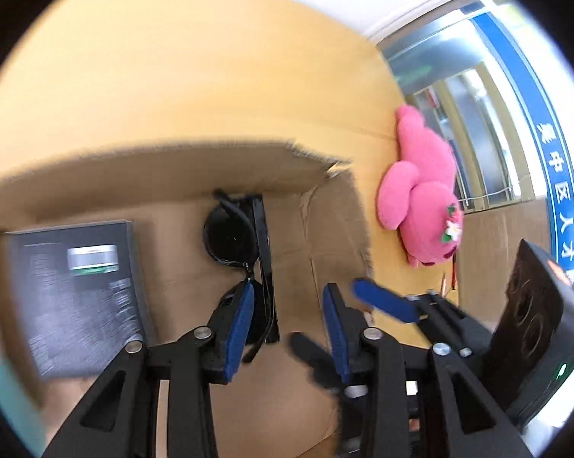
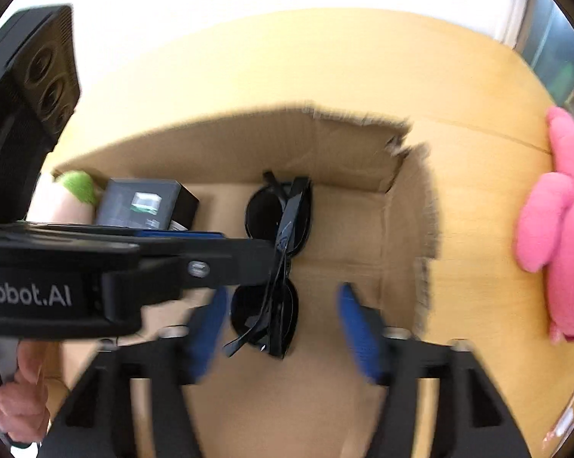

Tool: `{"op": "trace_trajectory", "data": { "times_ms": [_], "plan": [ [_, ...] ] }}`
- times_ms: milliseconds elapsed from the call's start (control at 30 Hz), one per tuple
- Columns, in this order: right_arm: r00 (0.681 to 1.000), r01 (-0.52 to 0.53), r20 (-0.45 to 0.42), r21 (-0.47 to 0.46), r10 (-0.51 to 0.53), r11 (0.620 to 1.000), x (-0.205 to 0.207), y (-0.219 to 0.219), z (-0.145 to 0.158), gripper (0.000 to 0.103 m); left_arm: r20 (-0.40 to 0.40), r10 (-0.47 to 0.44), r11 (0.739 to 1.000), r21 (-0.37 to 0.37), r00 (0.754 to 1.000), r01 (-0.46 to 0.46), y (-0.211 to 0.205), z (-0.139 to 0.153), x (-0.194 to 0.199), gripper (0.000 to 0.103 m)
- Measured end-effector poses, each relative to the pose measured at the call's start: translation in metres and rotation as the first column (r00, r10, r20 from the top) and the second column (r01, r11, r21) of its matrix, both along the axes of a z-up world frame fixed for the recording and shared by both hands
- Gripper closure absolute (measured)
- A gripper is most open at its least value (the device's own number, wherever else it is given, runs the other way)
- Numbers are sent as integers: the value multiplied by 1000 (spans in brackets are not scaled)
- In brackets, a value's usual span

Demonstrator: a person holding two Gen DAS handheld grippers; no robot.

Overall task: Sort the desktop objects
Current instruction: 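Withdraw both grippers from the box and move toward the phone case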

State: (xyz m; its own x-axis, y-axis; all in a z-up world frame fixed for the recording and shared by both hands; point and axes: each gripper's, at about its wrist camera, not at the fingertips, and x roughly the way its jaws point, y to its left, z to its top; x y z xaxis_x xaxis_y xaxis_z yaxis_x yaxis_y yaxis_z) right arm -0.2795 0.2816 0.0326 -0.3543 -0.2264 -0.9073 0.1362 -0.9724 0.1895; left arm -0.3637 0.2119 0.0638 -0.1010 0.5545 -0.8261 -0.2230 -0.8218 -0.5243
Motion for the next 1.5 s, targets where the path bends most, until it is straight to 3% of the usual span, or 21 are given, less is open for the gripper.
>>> {"op": "trace_trajectory", "data": {
  "times_ms": [100, 167, 233, 333, 500, 600, 767, 933, 1067, 1233, 1500],
  "plan": [
    [998, -2, -57, 17, 3, 1000, 20, 4, 38, 19, -129, 13, 998, -55, 992, -20, -20, 49, 30, 60],
    [994, -1, -106, 27, 4, 1000, 50, -2, 74, 13, -220, 25, 995, -91, 975, -46, -34, 85, 57, 49],
    [989, -1, -150, 36, 7, 999, 62, 9, 102, 9, -312, 54, 984, -142, 949, -103, -47, 118, 86, 36],
    [983, 14, -186, 55, -4, 998, 82, 0, 140, 6, -404, 83, 965, -195, 911, -175, -56, 157, 124, 28],
    [975, 40, -223, 48, -28, 998, 140, -18, 183, 5, -459, 104, 948, -222, 882, -227, -74, 197, 178, 27],
    [971, 42, -239, 58, -27, 997, 165, -26, 203, 4, -453, 117, 944, -226, 884, -241, -85, 206, 208, 27],
    [969, 5, -247, 72, 13, 997, 201, -45, 213, 3, -441, 116, 941, -238, 890, -241, -100, 210, 252, 27],
    [972, -11, -235, 65, 26, 998, 227, -57, 206, 3, -421, 148, 940, -222, 895, -260, -117, 203, 286, 27],
    [982, -14, -185, 64, 26, 998, 241, -61, 183, 3, -358, 163, 939, -230, 920, -255, -129, 177, 305, 27],
    [996, -22, -88, 44, 26, 999, 256, -61, 134, 3, -281, 166, 936, -257, 945, -241, -142, 134, 324, 27],
    [995, -14, 99, 14, 12, 1000, 270, -59, 29, 3, -162, 166, 932, -296, 973, -209, -166, 66, 331, 27]
  ]
}}
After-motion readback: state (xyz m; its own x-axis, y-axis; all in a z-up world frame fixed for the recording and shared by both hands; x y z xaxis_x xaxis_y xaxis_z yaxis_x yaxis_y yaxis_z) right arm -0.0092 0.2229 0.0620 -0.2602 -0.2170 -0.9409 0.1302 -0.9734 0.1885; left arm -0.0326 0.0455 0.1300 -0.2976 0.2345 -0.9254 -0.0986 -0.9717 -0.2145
